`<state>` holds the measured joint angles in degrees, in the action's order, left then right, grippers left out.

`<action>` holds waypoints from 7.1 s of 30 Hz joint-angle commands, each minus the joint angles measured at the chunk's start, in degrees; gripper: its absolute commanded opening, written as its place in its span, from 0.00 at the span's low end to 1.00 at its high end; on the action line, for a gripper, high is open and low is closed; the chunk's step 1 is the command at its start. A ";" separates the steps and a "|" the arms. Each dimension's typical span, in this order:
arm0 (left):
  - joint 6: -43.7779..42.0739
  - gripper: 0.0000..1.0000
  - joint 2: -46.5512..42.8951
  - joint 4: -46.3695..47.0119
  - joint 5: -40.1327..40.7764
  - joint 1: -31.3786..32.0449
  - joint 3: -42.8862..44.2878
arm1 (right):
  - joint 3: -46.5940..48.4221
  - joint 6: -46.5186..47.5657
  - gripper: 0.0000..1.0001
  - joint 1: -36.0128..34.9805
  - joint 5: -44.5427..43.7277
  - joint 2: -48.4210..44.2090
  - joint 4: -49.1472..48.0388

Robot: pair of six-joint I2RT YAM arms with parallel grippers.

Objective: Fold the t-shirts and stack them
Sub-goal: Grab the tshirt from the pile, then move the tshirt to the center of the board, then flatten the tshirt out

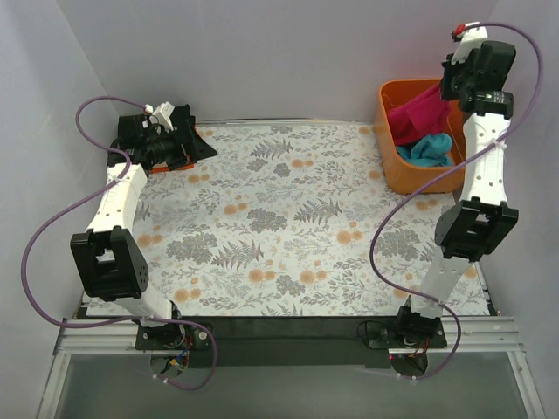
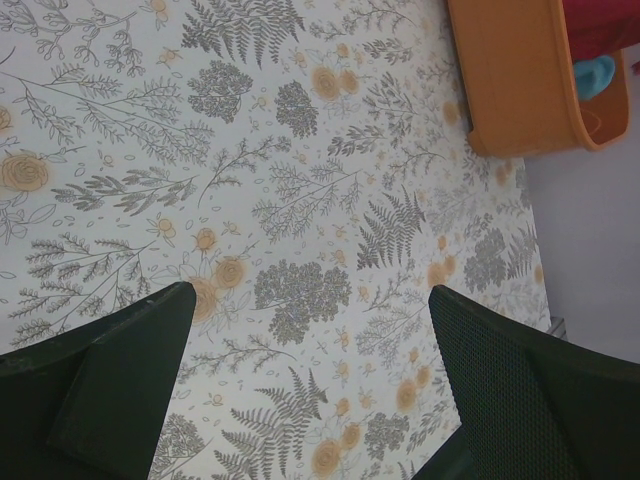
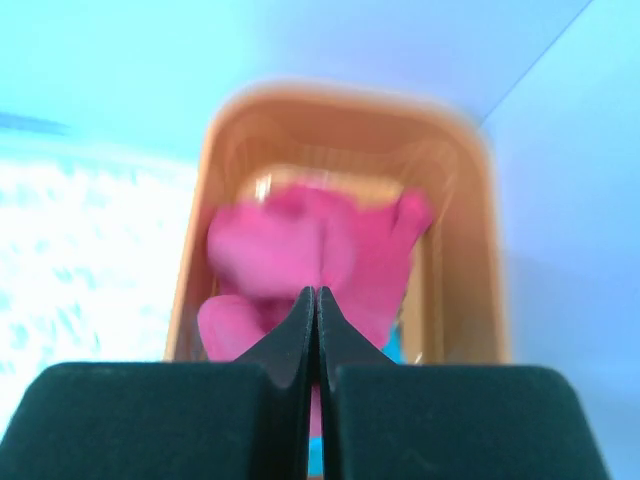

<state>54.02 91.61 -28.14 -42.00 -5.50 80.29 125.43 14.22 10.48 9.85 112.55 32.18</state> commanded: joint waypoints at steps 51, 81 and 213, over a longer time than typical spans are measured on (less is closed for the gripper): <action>3.90 0.98 -17.08 1.95 -0.98 -0.04 -5.85 | -12.65 -14.48 0.01 -29.90 6.15 -30.90 -61.72; -0.31 0.98 -14.71 1.42 0.16 -0.04 -7.17 | -55.81 -10.00 0.40 -38.34 6.30 -29.75 -54.72; -43.65 0.00 -2.06 -25.73 18.64 4.71 -24.76 | -73.14 25.60 0.38 -29.73 -1.23 -18.86 4.38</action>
<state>8.84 88.88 -53.25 -19.40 -0.75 50.04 51.37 39.48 -18.68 7.99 90.19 39.20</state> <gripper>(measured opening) 0.044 0.438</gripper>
